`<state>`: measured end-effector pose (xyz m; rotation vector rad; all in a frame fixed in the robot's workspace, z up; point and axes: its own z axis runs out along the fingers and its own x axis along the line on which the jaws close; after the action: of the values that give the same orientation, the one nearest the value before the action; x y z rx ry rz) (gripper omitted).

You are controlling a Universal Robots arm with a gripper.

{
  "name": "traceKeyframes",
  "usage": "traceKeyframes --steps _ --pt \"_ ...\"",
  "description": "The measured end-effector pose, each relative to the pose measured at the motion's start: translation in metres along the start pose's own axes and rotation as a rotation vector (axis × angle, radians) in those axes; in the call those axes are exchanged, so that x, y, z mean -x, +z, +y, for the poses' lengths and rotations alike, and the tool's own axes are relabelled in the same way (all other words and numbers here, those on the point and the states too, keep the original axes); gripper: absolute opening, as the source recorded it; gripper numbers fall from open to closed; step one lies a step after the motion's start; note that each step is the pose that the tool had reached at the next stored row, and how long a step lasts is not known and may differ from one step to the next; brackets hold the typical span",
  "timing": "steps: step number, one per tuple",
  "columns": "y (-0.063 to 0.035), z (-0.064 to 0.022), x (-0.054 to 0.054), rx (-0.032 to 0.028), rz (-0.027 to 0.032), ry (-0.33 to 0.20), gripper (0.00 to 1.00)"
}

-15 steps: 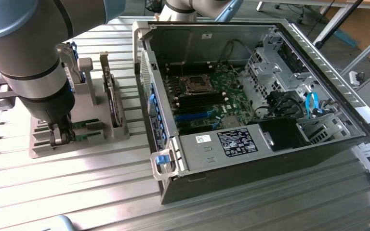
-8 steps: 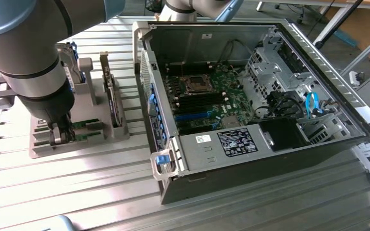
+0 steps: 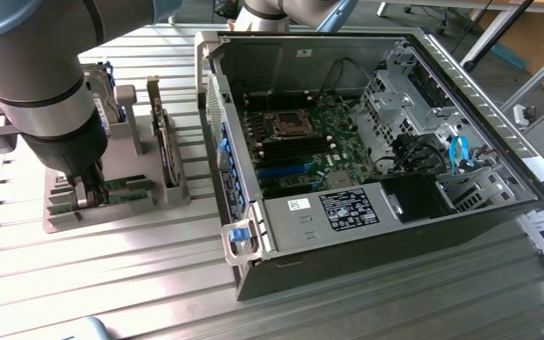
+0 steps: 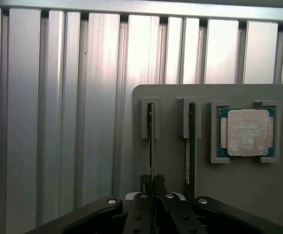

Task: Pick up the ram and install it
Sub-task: 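Pick up the ram and move it above insertion slot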

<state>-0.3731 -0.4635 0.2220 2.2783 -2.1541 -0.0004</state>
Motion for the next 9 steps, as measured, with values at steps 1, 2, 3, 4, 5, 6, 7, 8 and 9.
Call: traceKeyframes --steps 1,2,3,4,5,6,7,8,9 --pt "-0.0018 0.0 0.0 0.0001 0.0 0.0 0.12" --pt "-0.0038 0.0 0.0 0.0001 0.0001 0.0 0.12" --pt "-0.0052 0.0 0.0 0.0001 0.0001 0.0 0.12" --pt "-0.007 0.0001 0.0 0.0002 0.0001 0.0 0.12" --pt "-0.009 0.0 0.0 0.0001 0.0001 0.0 0.12" --pt "-0.0109 0.0001 0.0 0.0 0.0 0.0 0.12" --pt "-0.0128 0.0 0.0 0.0 0.0 0.0 0.12" --pt "-0.015 0.0001 0.0 0.0001 0.0001 0.0 0.12" --pt "-0.0171 0.0001 0.0 0.0001 0.0 0.0 0.12"
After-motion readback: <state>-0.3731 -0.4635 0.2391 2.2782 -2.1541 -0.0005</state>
